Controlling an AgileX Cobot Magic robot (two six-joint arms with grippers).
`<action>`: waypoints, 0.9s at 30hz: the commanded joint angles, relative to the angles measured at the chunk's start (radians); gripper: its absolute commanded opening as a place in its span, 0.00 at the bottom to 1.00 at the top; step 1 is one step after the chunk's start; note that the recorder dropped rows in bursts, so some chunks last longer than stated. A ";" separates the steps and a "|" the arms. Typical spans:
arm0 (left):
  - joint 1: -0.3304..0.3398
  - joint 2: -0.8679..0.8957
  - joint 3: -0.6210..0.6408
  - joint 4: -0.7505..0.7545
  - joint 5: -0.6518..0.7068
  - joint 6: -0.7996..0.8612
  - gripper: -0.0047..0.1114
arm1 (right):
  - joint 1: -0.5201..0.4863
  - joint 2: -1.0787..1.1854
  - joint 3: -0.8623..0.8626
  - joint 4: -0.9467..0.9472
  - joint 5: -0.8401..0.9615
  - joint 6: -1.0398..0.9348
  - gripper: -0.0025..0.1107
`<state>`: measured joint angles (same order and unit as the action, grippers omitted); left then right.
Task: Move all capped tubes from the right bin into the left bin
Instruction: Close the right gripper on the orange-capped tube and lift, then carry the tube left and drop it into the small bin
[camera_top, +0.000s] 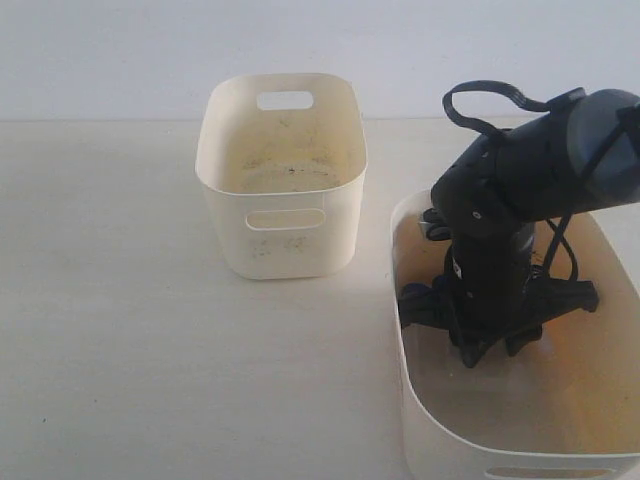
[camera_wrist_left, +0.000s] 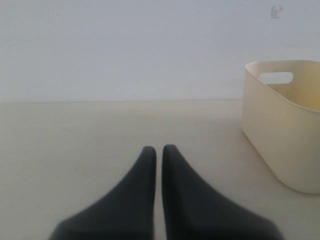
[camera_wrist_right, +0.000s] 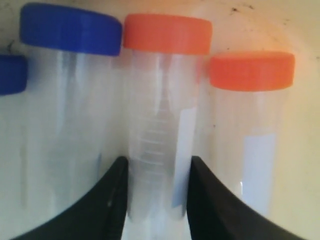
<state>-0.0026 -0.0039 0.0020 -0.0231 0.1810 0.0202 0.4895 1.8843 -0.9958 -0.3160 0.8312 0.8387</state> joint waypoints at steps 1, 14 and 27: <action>-0.007 0.004 -0.002 -0.003 -0.007 -0.004 0.08 | -0.002 0.022 0.007 -0.004 0.030 -0.004 0.02; -0.007 0.004 -0.002 -0.003 -0.007 -0.004 0.08 | -0.002 -0.071 0.007 -0.015 0.019 -0.004 0.02; -0.007 0.004 -0.002 -0.003 -0.007 -0.004 0.08 | -0.002 -0.259 0.007 -0.058 0.063 -0.010 0.02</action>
<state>-0.0026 -0.0039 0.0020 -0.0231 0.1810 0.0202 0.4895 1.6711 -0.9901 -0.3438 0.8764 0.8387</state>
